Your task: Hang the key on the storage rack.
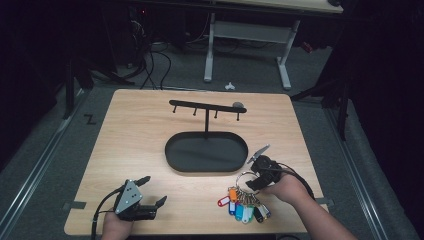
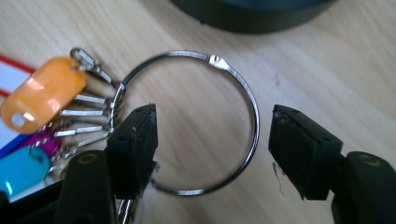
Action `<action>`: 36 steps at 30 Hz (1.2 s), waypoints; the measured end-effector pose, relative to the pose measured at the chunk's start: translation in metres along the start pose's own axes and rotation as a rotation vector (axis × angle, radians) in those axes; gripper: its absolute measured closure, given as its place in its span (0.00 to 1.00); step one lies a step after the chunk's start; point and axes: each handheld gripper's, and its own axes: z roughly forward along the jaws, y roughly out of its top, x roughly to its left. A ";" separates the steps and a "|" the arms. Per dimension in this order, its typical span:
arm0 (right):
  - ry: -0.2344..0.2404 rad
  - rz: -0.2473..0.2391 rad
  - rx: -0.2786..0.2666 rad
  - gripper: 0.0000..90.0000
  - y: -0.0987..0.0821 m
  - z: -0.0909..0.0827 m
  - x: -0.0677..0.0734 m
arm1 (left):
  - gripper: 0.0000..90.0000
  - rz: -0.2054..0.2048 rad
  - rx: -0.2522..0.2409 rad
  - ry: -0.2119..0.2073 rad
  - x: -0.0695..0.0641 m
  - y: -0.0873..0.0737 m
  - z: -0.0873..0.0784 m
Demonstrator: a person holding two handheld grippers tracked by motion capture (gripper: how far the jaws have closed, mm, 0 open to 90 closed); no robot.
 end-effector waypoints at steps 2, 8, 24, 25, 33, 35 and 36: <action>0.015 -0.003 -0.001 0.44 0.007 0.002 -0.003 | 0.17 0.000 0.006 -0.003 0.000 0.000 0.001; -0.017 -0.046 0.064 0.61 0.025 0.011 -0.010 | 0.17 -0.001 0.006 -0.002 0.000 0.000 0.001; -0.010 -0.071 0.154 0.81 0.035 0.022 -0.007 | 0.17 -0.004 0.003 -0.002 0.001 0.000 0.000; -0.005 -0.063 0.161 0.86 0.032 0.021 -0.008 | 0.17 -0.002 0.003 -0.002 0.000 0.000 0.000; 0.012 0.014 0.185 0.95 0.006 0.012 -0.008 | 0.17 -0.002 0.005 -0.003 0.000 0.000 0.000; 0.018 0.048 0.202 0.95 0.003 0.010 -0.008 | 0.17 -0.004 0.003 -0.002 0.001 0.000 0.001; 0.018 0.049 0.207 0.95 -0.001 0.009 -0.008 | 0.17 -0.005 0.002 -0.003 0.000 0.000 0.001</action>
